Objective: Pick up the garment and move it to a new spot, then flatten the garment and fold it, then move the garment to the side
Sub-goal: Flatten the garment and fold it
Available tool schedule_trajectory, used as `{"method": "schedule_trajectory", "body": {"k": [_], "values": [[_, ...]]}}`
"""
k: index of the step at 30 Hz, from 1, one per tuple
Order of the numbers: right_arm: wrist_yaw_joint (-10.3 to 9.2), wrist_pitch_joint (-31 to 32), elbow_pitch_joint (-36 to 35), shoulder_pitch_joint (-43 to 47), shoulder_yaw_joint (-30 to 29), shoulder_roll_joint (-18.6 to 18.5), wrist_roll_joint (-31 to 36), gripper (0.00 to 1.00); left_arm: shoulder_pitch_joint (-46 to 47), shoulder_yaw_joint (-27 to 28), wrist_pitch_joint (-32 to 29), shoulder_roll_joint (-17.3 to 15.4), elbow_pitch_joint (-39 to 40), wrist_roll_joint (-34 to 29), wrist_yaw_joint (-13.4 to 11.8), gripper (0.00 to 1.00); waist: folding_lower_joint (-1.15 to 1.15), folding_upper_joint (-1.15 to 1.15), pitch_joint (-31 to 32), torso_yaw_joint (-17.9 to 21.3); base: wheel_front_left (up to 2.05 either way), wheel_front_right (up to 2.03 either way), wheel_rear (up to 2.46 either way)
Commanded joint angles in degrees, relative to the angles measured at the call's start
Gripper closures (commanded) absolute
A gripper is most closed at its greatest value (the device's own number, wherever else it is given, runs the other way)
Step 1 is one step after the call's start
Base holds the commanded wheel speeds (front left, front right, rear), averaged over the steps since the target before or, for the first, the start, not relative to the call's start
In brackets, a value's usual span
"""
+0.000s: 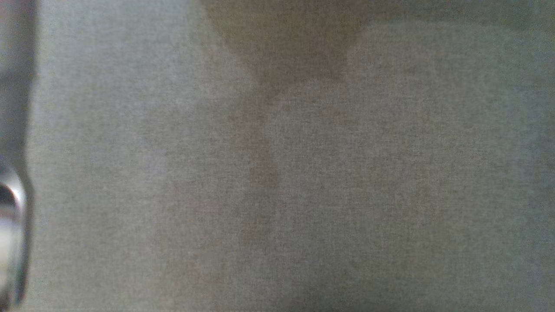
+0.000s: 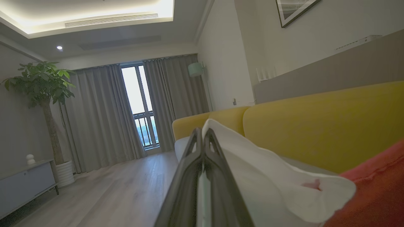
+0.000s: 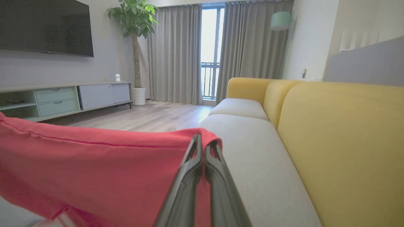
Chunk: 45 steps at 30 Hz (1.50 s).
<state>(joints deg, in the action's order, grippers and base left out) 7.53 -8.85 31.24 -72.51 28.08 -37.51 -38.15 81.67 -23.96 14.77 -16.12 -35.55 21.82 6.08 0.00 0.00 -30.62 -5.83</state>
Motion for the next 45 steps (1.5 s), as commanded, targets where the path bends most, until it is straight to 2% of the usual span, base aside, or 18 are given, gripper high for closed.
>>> {"method": "schedule_trajectory", "body": {"k": [1, 7, 14, 22, 27, 36, 41, 45], "values": [[-0.04, -1.58, -0.77, 3.93, 0.01, -2.07, -1.79, 1.0, -2.77, 1.57, 0.2, -2.99, 4.22, 1.03, 0.41, 1.0, 0.0, 0.0, 3.42, -0.56, 0.0, 0.0, 0.0], [-0.04, -4.17, -0.9, 19.99, 0.82, -3.78, -7.52, 1.0, -23.53, 1.33, 0.17, -4.99, 12.21, 5.3, 0.58, 1.0, 0.0, 0.0, 12.08, -0.41, 0.0, 0.0, 0.0], [-0.04, -5.14, -4.02, 38.91, 0.53, -4.76, -12.88, 1.0, -49.68, 2.27, -1.94, -8.27, 24.23, 11.93, -1.7, 1.0, 0.0, 0.0, 20.61, 1.16, 0.0, 0.0, 0.0], [-0.04, -5.39, -6.94, 51.58, -0.84, -4.38, -14.4, 1.0, -70.71, 2.14, -2.32, -9.89, 32.06, 15.56, -5.39, 1.0, 0.0, 0.0, 24.06, 2.79, 0.0, 0.0, 0.0], [-0.04, -5.45, -9.06, 58.83, -2.61, -4.35, -13.75, 1.0, -80.65, 0.73, -3.32, -9.55, 36.24, 16.86, -8.1, 1.0, 0.0, 0.0, 25.8, 3.0, 0.0, 0.0, 0.0], [-0.04, -3.29, -13.98, 71.89, -7.76, -3.09, -12.13, 1.0, -91.49, -2.08, -6.53, -9.71, 43.24, 16.06, -13.99, 1.0, 0.0, 0.0, 27.1, 2.49, 0.0, 0.0, 0.0], [-0.04, -1.52, -15.04, 73.78, -10.72, -0.47, -10.26, 1.0, -90.5, -2.56, -7.48, -9.13, 44.1, 15.79, -14.84, 1.0, 0.0, 0.0, 26.82, 2.56, 0.0, 0.0, 0.0], [-0.04, 0.98, -15.28, 71.37, -11.2, 1.27, -9.23, 1.0, -85.88, -2.09, -7.29, -7.93, 42.77, 15.35, -14.81, 1.0, 0.0, 0.0, 24.75, 2.93, 0.0, 0.0, 0.0]]}}
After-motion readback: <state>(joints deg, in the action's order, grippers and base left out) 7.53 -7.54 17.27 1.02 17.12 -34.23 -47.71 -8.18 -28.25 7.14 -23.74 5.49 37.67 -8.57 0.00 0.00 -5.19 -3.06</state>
